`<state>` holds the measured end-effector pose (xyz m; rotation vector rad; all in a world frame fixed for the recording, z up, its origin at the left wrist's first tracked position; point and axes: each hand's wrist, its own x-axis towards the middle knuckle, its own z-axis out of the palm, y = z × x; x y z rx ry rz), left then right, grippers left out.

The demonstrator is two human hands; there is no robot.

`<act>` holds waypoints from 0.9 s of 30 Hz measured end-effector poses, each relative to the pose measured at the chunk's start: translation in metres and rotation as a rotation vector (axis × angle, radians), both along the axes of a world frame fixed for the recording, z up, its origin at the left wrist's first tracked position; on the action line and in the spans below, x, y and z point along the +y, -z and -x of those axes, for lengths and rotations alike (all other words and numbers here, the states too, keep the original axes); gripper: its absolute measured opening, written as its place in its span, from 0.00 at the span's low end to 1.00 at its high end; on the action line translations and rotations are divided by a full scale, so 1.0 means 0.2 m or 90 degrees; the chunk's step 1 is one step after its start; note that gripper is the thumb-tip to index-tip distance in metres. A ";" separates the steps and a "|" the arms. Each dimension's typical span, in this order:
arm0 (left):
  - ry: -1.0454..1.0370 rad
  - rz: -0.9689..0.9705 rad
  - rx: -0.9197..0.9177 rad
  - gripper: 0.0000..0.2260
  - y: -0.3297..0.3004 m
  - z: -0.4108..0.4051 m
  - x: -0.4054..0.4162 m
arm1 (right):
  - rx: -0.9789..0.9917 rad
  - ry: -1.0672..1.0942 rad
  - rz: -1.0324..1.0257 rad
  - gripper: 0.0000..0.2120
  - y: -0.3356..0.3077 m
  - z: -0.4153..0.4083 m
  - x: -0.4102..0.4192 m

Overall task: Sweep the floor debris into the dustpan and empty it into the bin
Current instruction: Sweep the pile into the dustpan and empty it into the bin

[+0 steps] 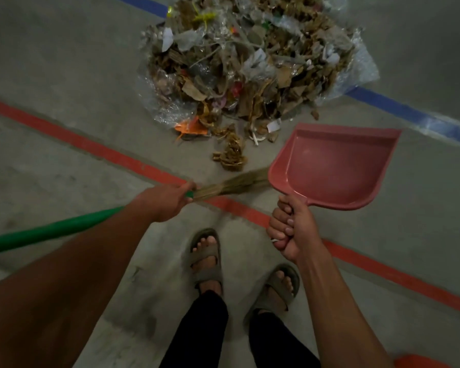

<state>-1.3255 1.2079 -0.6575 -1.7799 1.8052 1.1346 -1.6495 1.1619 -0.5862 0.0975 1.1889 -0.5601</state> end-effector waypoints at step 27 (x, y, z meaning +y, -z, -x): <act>-0.243 0.233 0.000 0.14 -0.24 -0.57 -0.10 | -0.066 -0.101 -0.113 0.18 -0.03 -0.56 0.07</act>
